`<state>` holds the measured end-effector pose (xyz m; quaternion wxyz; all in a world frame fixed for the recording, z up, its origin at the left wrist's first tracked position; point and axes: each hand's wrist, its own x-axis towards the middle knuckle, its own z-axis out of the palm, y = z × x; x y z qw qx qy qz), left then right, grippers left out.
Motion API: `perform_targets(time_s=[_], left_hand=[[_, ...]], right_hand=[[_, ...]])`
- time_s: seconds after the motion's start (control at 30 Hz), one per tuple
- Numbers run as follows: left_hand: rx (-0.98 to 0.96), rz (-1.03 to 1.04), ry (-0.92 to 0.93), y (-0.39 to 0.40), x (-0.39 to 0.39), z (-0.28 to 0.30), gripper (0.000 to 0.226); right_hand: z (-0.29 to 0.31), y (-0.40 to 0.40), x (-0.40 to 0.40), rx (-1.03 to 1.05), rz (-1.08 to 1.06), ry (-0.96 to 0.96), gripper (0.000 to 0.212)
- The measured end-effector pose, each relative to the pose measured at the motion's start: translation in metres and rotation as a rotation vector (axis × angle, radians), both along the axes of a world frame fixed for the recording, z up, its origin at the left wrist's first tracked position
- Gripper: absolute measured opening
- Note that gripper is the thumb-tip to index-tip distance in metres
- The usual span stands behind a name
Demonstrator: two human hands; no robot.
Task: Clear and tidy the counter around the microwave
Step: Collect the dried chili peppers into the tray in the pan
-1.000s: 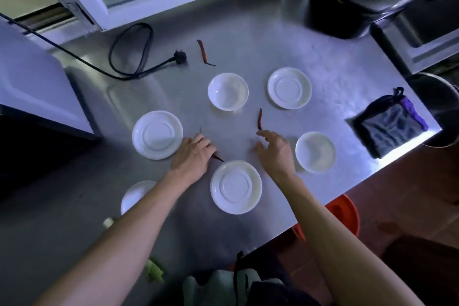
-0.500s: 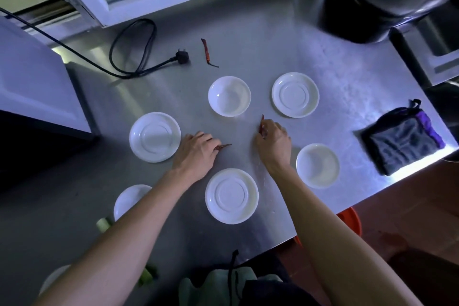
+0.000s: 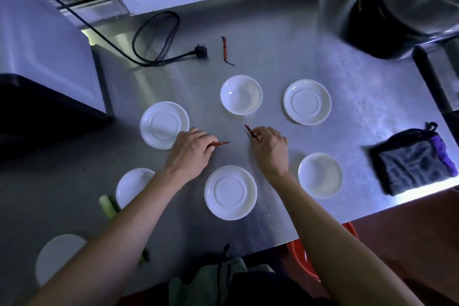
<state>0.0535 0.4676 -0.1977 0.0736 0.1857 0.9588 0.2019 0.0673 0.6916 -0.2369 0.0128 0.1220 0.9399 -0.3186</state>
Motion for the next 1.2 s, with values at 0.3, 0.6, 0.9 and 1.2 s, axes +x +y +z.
perform_targets(time_s=[0.3, 0.6, 0.9, 1.2], left_hand=[[0.01, 0.112, 0.089, -0.051, 0.044, 0.03, 0.01], [-0.027, 0.32, 0.209, -0.167, 0.159, 0.062, 0.011], [-0.061, 0.598, 0.28, -0.288, 0.33, 0.096, 0.015], [-0.147, 0.894, 0.295, -0.38, 0.477, 0.121, 0.038]], right_hand=[[0.028, -0.061, 0.023, -0.022, 0.36, 0.12, 0.02], [0.066, -0.175, 0.074, -0.116, 0.609, 0.259, 0.017], [0.117, -0.31, 0.186, -0.12, 0.887, 0.335, 0.018], [0.149, -0.435, 0.284, -0.151, 1.159, 0.326, 0.018]])
